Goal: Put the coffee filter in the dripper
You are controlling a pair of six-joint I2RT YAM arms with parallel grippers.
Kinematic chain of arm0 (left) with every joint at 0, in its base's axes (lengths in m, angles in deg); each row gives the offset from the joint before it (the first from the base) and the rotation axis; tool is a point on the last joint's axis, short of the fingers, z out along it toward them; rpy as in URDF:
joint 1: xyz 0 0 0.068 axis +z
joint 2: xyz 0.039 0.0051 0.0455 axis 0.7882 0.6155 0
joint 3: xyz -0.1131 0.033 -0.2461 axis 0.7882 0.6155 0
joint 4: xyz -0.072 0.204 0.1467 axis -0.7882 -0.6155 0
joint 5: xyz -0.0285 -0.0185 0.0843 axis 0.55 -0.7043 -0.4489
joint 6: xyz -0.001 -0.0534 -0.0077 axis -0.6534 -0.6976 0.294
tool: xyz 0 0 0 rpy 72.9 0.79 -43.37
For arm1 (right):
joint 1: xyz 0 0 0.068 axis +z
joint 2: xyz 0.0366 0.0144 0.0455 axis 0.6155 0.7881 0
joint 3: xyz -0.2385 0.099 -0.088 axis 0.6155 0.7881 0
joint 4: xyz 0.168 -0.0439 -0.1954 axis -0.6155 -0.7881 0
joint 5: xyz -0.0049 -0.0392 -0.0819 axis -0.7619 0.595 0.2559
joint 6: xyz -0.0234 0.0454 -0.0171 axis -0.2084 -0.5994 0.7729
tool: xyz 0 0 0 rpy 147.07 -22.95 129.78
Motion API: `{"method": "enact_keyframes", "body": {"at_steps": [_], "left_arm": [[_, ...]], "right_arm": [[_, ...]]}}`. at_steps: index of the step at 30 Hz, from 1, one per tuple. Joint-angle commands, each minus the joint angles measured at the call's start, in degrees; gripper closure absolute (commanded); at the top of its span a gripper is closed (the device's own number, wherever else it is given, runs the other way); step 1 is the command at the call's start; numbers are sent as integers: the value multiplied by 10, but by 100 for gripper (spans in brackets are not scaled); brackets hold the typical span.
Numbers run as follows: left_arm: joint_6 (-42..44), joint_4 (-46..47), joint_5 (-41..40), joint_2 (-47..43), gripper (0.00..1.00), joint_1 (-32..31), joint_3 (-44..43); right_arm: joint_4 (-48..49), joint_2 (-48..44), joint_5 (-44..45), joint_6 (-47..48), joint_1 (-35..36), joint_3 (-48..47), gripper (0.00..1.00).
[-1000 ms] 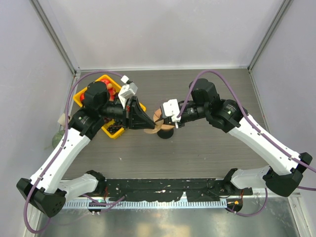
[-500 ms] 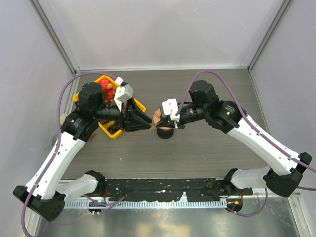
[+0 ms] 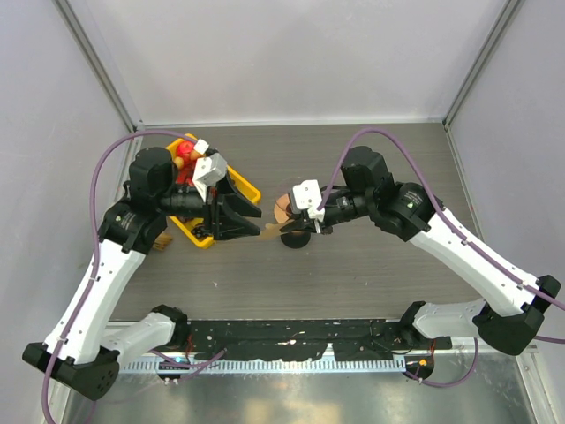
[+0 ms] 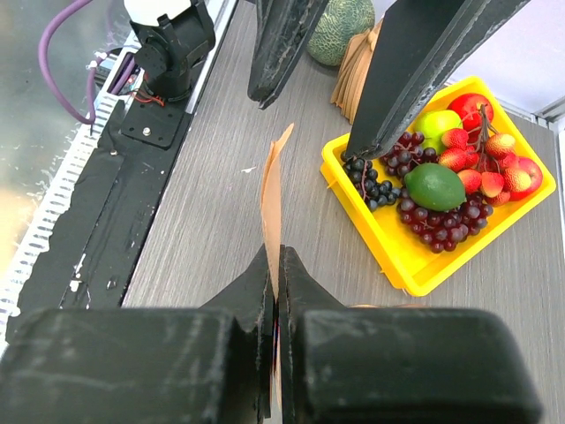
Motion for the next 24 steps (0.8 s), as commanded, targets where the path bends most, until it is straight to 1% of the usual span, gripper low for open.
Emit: {"method": "enact_keyframes", "body": {"at_steps": [1,7,15,18,24], "left_arm": [[9,-7,1,-5,50,-8,-27],[-4,7,-9,4,52,-31,-33],[-15,22,-17,21,59,-37,-45],[-36,30,-23,26,62,-38,-47],[-36,33,-28,30,62,-44,-47]], "right_arm": [[11,-13,-17,0,4,-6,95],[8,-11,-16,2,5,-8,95],[-1,-14,-18,17,8,-5,95],[-3,-14,-17,22,9,-7,95],[-4,-8,-16,25,10,-11,95]]}}
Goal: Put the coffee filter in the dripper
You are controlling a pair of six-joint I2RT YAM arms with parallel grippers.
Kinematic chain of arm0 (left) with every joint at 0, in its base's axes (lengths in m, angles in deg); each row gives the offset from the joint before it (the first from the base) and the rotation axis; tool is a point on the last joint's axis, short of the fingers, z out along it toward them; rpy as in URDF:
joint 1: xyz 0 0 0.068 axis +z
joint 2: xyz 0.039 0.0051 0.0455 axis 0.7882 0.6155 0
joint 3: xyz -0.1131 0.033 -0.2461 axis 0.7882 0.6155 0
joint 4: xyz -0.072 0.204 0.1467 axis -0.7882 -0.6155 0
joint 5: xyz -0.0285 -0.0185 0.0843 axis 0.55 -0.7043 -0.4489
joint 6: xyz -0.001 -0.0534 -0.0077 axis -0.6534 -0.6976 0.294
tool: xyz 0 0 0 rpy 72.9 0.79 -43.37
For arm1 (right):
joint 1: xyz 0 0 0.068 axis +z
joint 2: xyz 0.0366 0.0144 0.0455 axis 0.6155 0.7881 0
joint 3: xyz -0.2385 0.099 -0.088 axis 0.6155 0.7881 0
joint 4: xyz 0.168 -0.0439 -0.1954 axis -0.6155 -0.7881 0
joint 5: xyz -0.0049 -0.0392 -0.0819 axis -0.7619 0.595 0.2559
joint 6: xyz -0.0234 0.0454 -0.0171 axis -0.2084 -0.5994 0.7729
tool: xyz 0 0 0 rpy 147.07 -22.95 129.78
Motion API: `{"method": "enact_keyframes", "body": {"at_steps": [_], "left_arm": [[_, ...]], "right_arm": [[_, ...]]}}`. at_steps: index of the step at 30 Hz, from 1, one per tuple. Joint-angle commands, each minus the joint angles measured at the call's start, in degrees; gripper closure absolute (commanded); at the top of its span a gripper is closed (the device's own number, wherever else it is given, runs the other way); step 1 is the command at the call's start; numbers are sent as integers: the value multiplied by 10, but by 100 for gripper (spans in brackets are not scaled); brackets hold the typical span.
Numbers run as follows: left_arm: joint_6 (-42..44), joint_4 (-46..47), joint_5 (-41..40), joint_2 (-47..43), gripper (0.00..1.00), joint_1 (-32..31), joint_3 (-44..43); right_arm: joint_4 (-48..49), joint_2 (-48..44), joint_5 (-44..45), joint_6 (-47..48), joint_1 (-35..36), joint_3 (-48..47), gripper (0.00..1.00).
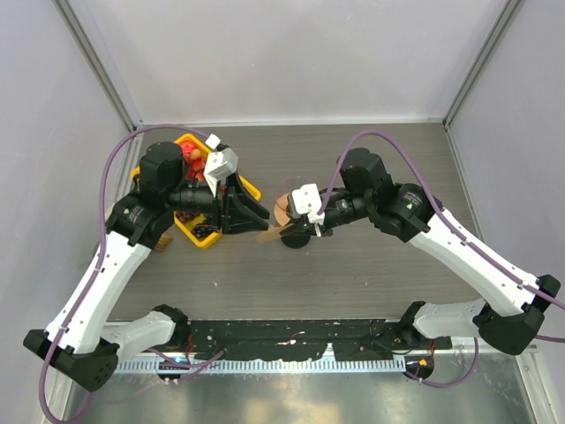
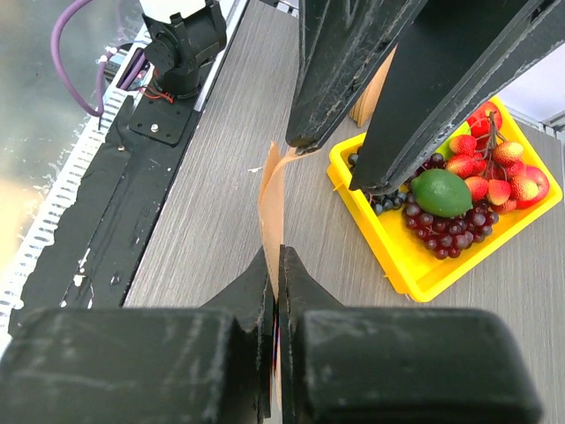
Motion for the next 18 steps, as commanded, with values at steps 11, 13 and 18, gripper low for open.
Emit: {"method": "enact_keyframes", "body": {"at_steps": [11,13,18], "left_arm": [[29,17,-29,-16,60,-9,-12],[33,16,-37,-20,60,-9,-8],[45,12,-42,-25,60,-9,-3]], "right_arm": [[24,3,-1,-44,1,-20,95],[30,1,-2,-52,1,-19,95],[45,5,-4,-77,-2,-18,95]]}}
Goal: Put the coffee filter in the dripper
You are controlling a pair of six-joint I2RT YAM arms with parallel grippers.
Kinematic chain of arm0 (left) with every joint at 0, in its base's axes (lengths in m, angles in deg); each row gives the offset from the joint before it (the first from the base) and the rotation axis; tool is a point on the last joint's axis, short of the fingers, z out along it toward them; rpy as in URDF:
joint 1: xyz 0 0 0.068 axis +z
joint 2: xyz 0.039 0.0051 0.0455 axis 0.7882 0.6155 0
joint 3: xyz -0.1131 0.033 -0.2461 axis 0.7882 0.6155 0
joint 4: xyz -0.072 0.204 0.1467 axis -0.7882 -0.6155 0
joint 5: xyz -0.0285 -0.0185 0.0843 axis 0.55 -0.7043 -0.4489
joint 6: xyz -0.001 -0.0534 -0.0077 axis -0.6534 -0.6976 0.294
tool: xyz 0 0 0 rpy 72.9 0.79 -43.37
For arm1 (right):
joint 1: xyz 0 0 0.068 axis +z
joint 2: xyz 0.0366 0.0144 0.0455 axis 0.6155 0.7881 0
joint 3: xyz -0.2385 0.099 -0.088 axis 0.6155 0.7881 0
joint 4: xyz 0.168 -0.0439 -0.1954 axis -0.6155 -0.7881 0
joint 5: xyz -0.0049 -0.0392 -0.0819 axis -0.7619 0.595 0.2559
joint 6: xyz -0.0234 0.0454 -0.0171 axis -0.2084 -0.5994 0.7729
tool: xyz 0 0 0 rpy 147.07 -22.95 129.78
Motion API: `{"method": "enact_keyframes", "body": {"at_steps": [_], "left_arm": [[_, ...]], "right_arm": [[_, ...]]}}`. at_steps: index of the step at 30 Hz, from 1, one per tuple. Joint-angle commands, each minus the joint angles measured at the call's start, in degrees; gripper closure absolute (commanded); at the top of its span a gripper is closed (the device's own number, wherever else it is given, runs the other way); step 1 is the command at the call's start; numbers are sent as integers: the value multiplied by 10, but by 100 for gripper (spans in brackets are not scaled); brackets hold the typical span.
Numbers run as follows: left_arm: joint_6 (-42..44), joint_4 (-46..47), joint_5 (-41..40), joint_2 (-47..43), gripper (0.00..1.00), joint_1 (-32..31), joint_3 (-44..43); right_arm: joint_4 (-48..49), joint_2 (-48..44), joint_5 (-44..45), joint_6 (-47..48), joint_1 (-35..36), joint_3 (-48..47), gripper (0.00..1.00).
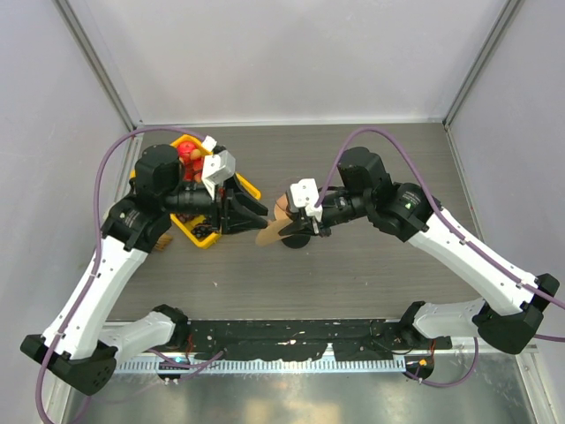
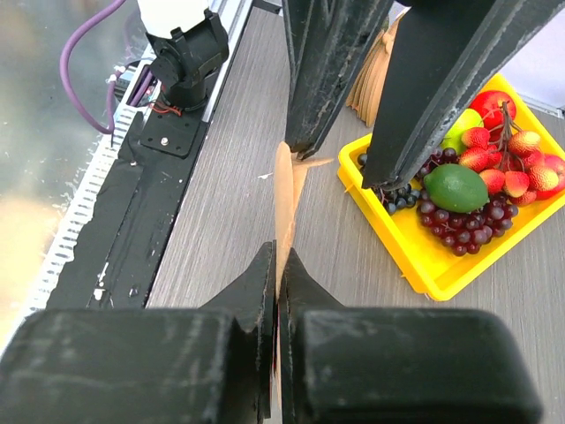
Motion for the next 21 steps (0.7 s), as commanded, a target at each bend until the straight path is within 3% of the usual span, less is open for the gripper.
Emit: {"method": "enact_keyframes", "body": {"at_steps": [1,21], "left_arm": [[23,10,-9,-16,59,-3,-3],[55,-22,-16,-18,60,-3,1]], "right_arm": [[37,1,-4,-38,-3,-16,95],[47,7,-10,-58,-9,-21,95]]}}
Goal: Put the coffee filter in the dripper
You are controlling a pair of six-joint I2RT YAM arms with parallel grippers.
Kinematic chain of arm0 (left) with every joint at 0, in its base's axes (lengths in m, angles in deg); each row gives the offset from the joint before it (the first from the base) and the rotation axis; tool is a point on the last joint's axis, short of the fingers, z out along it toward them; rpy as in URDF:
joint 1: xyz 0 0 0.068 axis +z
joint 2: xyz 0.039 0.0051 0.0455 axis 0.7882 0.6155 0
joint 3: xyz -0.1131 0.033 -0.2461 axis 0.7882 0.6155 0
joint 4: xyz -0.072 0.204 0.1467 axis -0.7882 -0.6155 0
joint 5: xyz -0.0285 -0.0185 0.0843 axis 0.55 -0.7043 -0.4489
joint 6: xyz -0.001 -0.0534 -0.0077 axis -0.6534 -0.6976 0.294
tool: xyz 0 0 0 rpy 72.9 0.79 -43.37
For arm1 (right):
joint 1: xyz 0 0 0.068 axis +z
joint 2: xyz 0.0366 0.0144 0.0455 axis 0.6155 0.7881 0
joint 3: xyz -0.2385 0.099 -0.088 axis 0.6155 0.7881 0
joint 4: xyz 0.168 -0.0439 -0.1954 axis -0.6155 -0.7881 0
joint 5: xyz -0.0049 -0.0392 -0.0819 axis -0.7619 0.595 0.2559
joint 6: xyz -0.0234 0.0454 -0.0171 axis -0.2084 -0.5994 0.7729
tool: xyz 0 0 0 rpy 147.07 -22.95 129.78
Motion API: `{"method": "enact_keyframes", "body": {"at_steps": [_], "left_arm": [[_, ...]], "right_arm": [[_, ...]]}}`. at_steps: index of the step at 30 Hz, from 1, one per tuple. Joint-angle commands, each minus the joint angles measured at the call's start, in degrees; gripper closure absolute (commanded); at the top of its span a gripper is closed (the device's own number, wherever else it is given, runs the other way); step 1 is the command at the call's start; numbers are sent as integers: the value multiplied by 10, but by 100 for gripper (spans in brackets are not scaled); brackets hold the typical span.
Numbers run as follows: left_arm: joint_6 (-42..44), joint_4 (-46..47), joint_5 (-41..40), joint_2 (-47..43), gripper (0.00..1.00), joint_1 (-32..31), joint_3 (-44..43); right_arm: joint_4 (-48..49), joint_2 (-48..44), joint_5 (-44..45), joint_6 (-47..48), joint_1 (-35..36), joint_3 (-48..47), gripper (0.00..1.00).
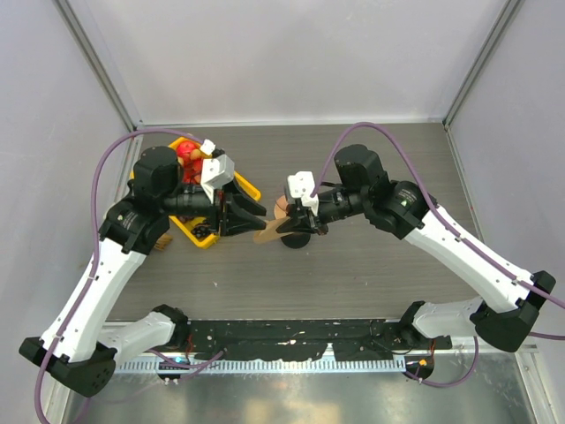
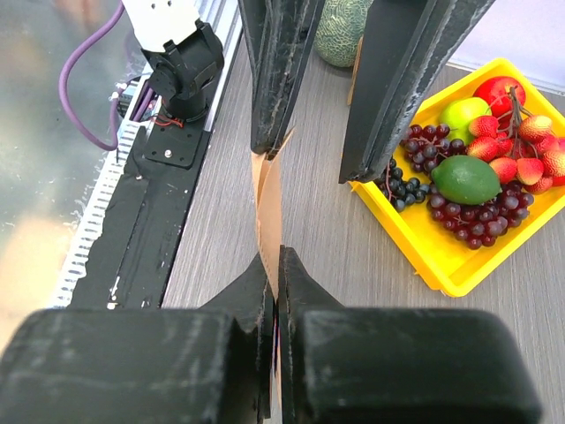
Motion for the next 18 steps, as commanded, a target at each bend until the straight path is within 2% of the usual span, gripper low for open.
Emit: {"method": "enact_keyframes", "body": {"at_steps": [1,18], "left_arm": [[18,-10,-7,-5,60,-3,1],[91,-73,-3,0,68,-2,25]], "right_arm": [[25,-5,-13,-1,-2,-20,95],[24,-17,-34,38,-1,-9,95]]}}
